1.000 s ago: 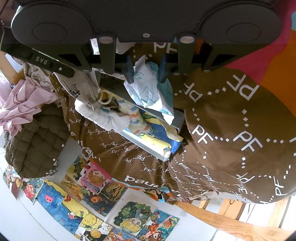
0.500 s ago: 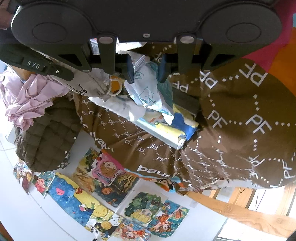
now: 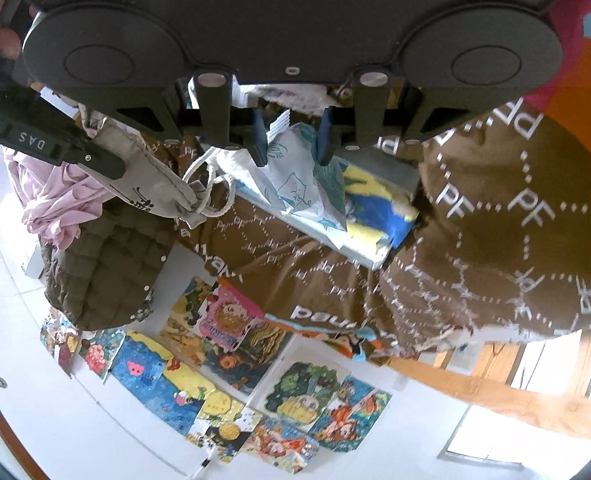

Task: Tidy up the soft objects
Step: 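Grasp the beige bag with the right gripper while the left grasps the white packet, then lift and carry the beige bag and white packet over the grey tray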

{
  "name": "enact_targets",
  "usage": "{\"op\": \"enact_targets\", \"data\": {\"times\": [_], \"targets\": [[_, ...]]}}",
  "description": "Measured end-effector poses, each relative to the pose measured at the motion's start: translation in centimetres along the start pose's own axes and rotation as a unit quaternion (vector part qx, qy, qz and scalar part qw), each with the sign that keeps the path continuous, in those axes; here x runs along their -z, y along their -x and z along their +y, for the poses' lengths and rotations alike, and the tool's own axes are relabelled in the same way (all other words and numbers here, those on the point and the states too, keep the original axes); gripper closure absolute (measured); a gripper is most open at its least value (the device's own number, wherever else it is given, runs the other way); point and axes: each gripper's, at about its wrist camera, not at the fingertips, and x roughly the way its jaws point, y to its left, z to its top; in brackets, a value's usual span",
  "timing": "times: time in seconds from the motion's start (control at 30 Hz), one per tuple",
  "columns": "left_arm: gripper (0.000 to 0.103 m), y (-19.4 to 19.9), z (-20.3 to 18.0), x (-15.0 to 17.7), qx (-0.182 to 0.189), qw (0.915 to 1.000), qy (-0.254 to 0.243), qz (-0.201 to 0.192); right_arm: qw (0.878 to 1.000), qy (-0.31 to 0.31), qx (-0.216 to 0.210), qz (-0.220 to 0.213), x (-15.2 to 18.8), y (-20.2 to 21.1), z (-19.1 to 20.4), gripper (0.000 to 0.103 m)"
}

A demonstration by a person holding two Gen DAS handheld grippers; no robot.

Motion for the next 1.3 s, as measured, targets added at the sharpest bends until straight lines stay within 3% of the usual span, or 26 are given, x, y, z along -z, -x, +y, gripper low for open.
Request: {"op": "enact_targets", "data": {"times": [0.43, 0.8, 1.07, 1.3], "targets": [[0.072, 0.4, -5.9, -2.0, 0.015, 0.9984, -0.015, -0.052, 0.998, -0.029, -0.021, -0.053, -2.5, 2.3, -1.9, 0.093], [0.072, 0.2, -10.2, -2.1, 0.020, 0.9972, -0.039, -0.060, 0.997, -0.026, -0.010, -0.065, -4.0, 1.7, -3.3, 0.093], [0.072, -3.2, -12.0, -3.5, 0.022, 0.9971, -0.039, -0.061, 0.997, -0.021, 0.012, -0.072, -4.4, -2.0, -4.8, 0.093], [0.072, -8.9, -12.1, -5.1, 0.007, 0.9980, -0.022, -0.059, 0.997, -0.030, 0.048, -0.056, -4.9, -6.4, -8.1, 0.093]]}}
